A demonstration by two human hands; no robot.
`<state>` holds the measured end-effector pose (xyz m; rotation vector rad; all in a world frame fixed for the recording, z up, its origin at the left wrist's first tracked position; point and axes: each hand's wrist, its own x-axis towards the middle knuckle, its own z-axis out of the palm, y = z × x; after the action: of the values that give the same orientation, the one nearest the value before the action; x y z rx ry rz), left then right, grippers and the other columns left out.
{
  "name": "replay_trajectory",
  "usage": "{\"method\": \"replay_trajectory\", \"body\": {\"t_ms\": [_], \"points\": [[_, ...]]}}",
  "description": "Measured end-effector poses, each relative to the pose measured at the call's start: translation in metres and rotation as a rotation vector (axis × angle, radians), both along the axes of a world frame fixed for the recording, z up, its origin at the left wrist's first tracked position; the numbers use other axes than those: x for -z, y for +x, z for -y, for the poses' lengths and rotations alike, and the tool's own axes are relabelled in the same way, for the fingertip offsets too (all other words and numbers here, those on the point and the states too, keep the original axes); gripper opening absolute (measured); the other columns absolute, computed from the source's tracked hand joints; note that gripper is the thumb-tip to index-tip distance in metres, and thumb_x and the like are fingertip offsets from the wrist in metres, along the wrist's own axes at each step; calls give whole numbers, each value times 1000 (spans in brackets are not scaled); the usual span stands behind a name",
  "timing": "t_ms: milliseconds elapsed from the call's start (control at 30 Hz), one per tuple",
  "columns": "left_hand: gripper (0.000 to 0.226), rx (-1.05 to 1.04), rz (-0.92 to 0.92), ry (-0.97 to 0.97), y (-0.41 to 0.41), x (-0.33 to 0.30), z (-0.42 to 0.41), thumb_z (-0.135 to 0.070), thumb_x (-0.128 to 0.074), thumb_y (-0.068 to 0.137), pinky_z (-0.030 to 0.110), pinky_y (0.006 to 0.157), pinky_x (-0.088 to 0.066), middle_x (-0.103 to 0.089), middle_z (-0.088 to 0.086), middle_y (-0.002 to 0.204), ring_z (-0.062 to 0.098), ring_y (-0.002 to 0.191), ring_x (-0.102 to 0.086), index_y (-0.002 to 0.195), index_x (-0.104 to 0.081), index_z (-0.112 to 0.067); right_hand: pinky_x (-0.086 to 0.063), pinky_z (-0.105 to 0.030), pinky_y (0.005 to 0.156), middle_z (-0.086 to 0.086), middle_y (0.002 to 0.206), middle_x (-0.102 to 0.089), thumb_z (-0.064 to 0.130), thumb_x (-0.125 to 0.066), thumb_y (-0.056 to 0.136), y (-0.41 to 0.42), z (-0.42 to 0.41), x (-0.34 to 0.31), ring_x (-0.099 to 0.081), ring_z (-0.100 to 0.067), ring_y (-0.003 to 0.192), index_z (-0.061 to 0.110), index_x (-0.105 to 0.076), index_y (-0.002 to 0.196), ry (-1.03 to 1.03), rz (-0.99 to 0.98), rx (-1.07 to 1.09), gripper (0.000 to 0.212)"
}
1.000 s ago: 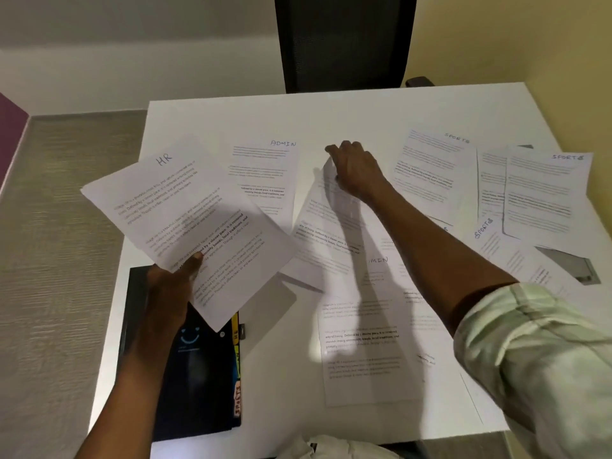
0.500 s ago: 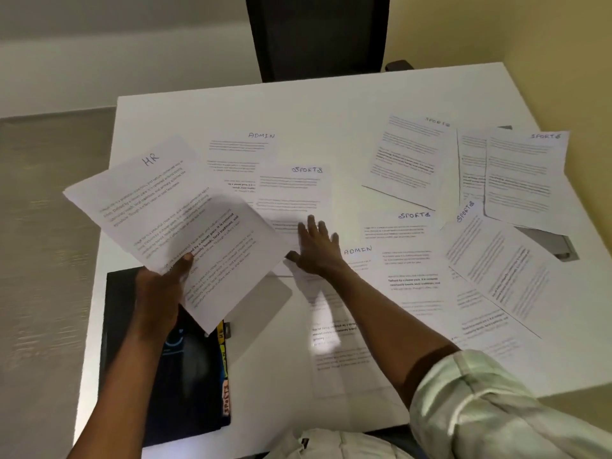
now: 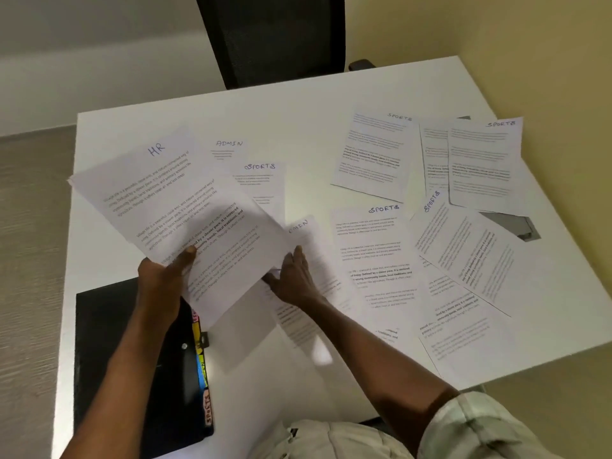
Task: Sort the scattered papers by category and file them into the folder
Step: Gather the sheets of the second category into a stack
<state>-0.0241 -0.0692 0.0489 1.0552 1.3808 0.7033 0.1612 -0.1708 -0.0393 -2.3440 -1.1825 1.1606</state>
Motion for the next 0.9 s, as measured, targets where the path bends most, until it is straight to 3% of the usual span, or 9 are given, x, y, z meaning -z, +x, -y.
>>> {"method": "replay_trajectory", "body": {"t_ms": [100,200,333,400,467,533,633,800,900], "points": [[28,-20,30,-5,9,-3,0,-16,-71,90,37,79,-55,-75,-12,102,14,95,-71,114,-63,-28,-5,-42,122,-27,159,-4,48,-47,96,27,11,-4,0,-34,149,-7,-17,149,57,172,215,83],[32,-62,16,-21,18,1,8,-18,-74,88,35,79,-53,-75,-12,101,16,96,-70,117,-65,-28,-5,-49,121,-33,156,1,55,-45,93,56,50,3,2,-43,147,-6,-7,151,-90,255,464,93],[24,-39,-38,-4,42,3,30,-21,-76,86,34,71,-51,-69,-1,85,22,75,-63,109,-68,-18,4,-45,120,-18,159,14,69,-43,87,57,63,18,14,-33,147,2,3,153,-76,76,188,105],[28,-24,-36,19,59,0,42,-16,-73,89,25,55,-47,-64,-1,78,15,60,-56,115,-64,-10,-12,-52,121,-18,157,-15,68,-45,84,54,54,13,-9,-35,146,4,-23,149,15,-11,69,95],[28,-33,-23,40,75,-3,52,-14,-73,89,23,56,-46,-65,-4,81,11,61,-58,116,-63,-11,-26,-51,116,-20,144,-37,58,-44,86,61,53,6,-29,-37,137,0,-44,137,115,-2,42,77],[21,-32,-10,46,86,-8,59,-12,-73,89,24,56,-45,-66,-7,77,7,57,-58,108,-65,-14,-17,-46,121,-26,154,-23,47,-45,94,76,69,-1,-17,-36,146,-5,-34,144,121,90,113,72],[11,-26,6,53,95,-14,73,-9,-70,90,17,47,-43,-68,-14,62,2,45,-54,94,-65,-18,-7,-49,121,-29,158,-2,50,-45,95,101,113,-4,-1,-40,148,-4,-13,151,-27,220,307,85],[18,-53,24,44,105,-23,101,-6,-69,91,22,58,-52,-72,-15,77,6,66,-66,93,-65,-23,-3,-51,119,-15,160,14,65,-42,91,100,135,12,12,-35,148,1,-7,153,-129,81,-115,96],[21,-45,28,56,109,-28,114,-5,-69,90,18,53,-52,-72,-16,75,5,63,-65,93,-65,-25,-13,-46,121,-17,162,1,53,-48,95,96,123,6,-1,-30,150,1,-23,150,21,-18,-125,80]]}}
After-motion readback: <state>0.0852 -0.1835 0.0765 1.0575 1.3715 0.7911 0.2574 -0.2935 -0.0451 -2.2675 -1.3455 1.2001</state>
